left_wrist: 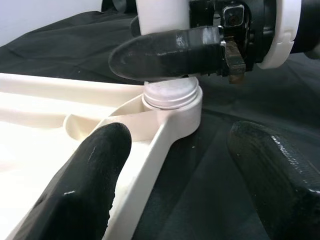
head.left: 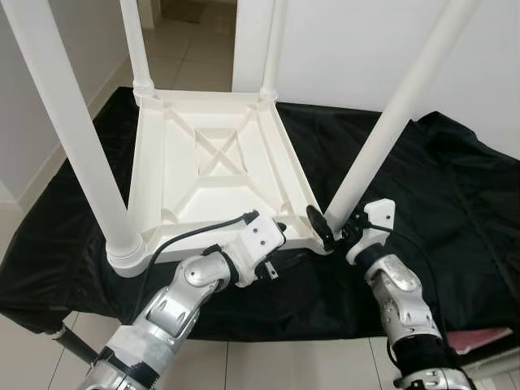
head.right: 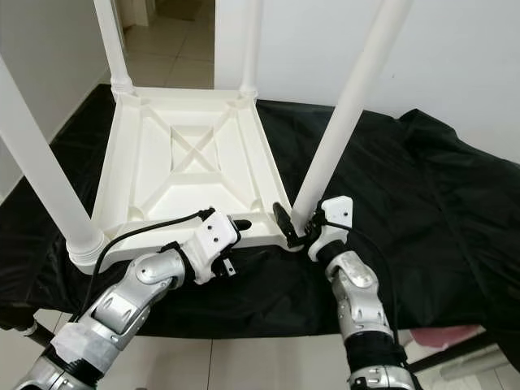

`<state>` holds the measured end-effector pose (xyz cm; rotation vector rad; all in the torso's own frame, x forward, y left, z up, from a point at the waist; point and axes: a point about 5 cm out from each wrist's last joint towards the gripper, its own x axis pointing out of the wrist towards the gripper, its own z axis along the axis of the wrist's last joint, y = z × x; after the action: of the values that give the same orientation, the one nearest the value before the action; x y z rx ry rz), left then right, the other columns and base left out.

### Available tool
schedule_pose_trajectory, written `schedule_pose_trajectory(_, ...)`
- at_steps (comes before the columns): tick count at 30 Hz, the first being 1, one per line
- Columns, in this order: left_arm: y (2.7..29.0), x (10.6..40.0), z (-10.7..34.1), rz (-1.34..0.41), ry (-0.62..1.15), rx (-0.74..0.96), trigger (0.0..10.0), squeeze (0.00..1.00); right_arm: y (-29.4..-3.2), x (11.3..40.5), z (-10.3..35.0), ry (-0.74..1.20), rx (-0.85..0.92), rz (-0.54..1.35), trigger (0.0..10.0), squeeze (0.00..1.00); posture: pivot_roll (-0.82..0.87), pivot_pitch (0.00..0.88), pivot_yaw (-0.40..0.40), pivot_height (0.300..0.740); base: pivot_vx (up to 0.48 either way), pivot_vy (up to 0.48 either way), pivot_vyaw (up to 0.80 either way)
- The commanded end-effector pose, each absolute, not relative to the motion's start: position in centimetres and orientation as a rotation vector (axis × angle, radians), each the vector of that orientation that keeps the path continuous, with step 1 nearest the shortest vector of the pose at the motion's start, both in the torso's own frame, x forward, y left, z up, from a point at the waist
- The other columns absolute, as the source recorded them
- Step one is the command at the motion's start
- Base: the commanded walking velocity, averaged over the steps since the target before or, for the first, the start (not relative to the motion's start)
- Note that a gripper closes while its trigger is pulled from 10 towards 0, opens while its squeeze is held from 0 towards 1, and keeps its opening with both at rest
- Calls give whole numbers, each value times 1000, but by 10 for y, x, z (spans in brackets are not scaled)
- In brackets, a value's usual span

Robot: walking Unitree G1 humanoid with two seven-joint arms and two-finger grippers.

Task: Building children table

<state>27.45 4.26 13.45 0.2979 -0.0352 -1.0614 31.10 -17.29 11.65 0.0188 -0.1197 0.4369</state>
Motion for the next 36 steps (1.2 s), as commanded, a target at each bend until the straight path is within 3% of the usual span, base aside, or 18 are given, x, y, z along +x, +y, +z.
schedule_pose_trajectory(1,41,274,132,-1102,-22,309,10000,0,-174,311,112,-99,9,461,10000,0,-2,0,-89,740,0,0,0)
schedule_pose_trajectory(10,43,277,134,-1089,-29,322,10000,0,-173,323,107,-43,-73,597,10000,0,13,0,-96,740,0,0,0)
schedule_pose_trajectory(11,43,277,135,-1088,-29,321,10000,0,-173,324,106,-38,-81,611,6941,0,13,0,-96,740,0,0,0)
schedule_pose_trajectory(13,42,278,134,-1088,-28,321,10000,0,-172,325,106,-34,-86,623,6941,0,15,0,-99,740,0,0,0)
schedule_pose_trajectory(14,42,278,134,-1089,-27,324,10000,0,-172,325,106,-32,-93,625,2980,0,16,0,-101,740,0,0,0)
schedule_pose_trajectory(15,42,278,134,-1089,-26,326,10000,0,-172,326,106,-32,-97,627,2980,0,17,0,-101,740,0,0,0)
schedule_pose_trajectory(16,42,278,133,-1089,-25,327,10000,0,-172,326,106,-31,-100,628,0,0,17,0,-101,740,0,0,0)
schedule_pose_trajectory(26,42,276,133,-1080,-25,307,10000,0,-179,328,103,-23,-112,618,0,0,25,0,-113,740,0,0,0)
schedule_pose_trajectory(27,42,276,133,-1081,-24,307,10000,0,-180,328,102,-21,-102,616,745,0,25,0,-112,740,0,0,0)
schedule_pose_trajectory(28,42,276,133,-1081,-24,307,10000,0,-180,328,102,-21,-102,616,745,0,25,0,-112,740,0,0,0)
schedule_pose_trajectory(29,42,275,133,-1081,-26,303,10000,0,-180,327,103,-28,-86,604,10000,0,23,0,-111,740,0,0,0)
schedule_pose_trajectory(36,42,275,134,-1072,-28,258,10000,0,-181,322,102,-76,-17,467,10000,0,16,0,-103,740,0,0,0)
